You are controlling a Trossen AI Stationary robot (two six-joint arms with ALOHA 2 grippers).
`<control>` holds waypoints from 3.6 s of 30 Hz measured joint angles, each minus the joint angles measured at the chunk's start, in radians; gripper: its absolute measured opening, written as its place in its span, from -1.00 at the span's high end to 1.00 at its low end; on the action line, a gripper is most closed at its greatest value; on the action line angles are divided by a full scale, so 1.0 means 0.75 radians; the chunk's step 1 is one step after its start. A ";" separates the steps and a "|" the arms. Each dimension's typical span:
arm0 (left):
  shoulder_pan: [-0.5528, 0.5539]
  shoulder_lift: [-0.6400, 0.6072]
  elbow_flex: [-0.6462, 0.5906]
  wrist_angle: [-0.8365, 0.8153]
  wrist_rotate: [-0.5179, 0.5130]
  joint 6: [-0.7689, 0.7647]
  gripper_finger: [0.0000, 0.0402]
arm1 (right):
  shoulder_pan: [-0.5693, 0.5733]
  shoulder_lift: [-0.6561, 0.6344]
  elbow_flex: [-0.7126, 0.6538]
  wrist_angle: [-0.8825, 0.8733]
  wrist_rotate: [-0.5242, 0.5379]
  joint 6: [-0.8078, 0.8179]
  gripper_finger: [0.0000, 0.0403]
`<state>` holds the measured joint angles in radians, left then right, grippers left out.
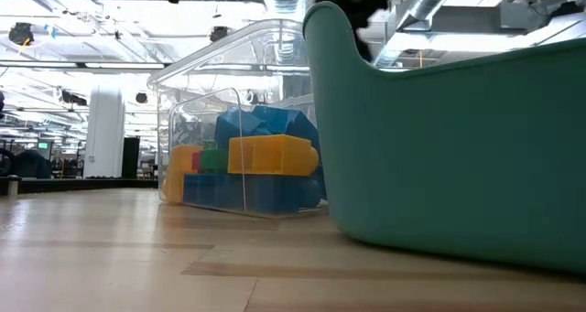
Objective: Pick & Place Toys
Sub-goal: Put the blue game piece into the transparent bin, then put the green game piece into the transparent bin
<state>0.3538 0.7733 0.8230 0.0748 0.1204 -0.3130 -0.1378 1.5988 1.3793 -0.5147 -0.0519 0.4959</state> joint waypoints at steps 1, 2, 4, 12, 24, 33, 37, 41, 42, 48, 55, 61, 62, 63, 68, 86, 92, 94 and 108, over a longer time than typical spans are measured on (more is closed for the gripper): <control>0.000 -0.013 0.000 -0.001 0.000 0.000 -0.44 | 0.007 0.049 0.043 -0.002 -0.002 -0.015 0.24; 0.000 -0.028 0.000 -0.001 0.000 0.001 -0.44 | 0.016 0.096 0.078 -0.008 -0.005 -0.028 0.24; 0.000 -0.055 0.000 0.003 0.000 0.003 -0.44 | 0.046 0.177 0.133 -0.025 -0.036 -0.038 0.24; -0.002 -0.117 0.001 -0.009 0.012 0.039 -0.44 | 0.152 0.298 0.180 -0.036 -0.073 0.024 0.24; -0.002 -0.113 0.001 -0.010 0.013 0.039 -0.44 | 0.167 0.286 0.182 -0.020 -0.035 0.054 0.24; -0.002 -0.113 0.001 -0.010 0.012 0.039 -0.44 | 0.152 0.231 0.181 -0.155 -0.004 0.150 -0.71; -0.002 -0.113 0.001 -0.010 0.012 0.067 -0.44 | 0.151 0.138 0.181 -0.391 0.183 0.294 -0.88; -0.002 -0.113 0.001 -0.010 0.012 0.097 -0.44 | 0.127 0.073 0.182 -0.725 0.348 0.496 -0.87; -0.002 -0.112 0.001 -0.010 0.012 0.098 -0.44 | 0.113 0.066 0.182 -0.801 0.373 0.542 -0.85; -0.002 -0.086 0.000 -0.005 0.012 0.098 -0.44 | 0.000 0.061 0.039 -0.899 0.323 0.632 -0.72; -0.002 -0.064 0.000 -0.005 0.012 0.097 -0.44 | -0.054 0.063 -0.275 -0.639 0.151 0.647 -0.62; -0.002 -0.052 0.000 -0.005 0.012 0.104 -0.44 | -0.053 0.078 -0.385 -0.416 0.094 0.646 -0.62; -0.002 -0.049 0.000 -0.008 0.011 0.104 -0.44 | -0.053 0.078 -0.402 -0.415 0.094 0.646 -0.62; -0.002 -0.046 0.000 -0.010 0.011 0.104 -0.44 | -0.057 0.077 -0.419 -0.411 0.094 0.647 -0.62; -0.002 -0.030 0.000 -0.006 0.011 0.100 -0.44 | -0.072 0.078 -0.516 -0.358 0.103 0.673 -0.62; -0.002 -0.005 0.000 0.024 0.011 0.098 -0.44 | -0.130 0.078 -0.679 -0.136 0.060 0.645 -0.35; -0.002 -0.005 0.000 0.030 0.011 0.098 -0.44 | -0.145 0.070 -0.724 -0.101 0.047 0.634 0.03; -0.002 -0.005 0.000 0.031 0.011 0.098 -0.44 | -0.145 0.067 -0.725 -0.107 0.061 0.627 0.22; -0.002 -0.005 0.000 0.031 0.011 0.097 -0.44 | -0.119 -0.217 -0.575 -0.120 0.097 0.590 0.34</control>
<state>0.3527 0.7696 0.8230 0.0980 0.1287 -0.2401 -0.2269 1.4359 0.9479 -0.6047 0.0204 0.9381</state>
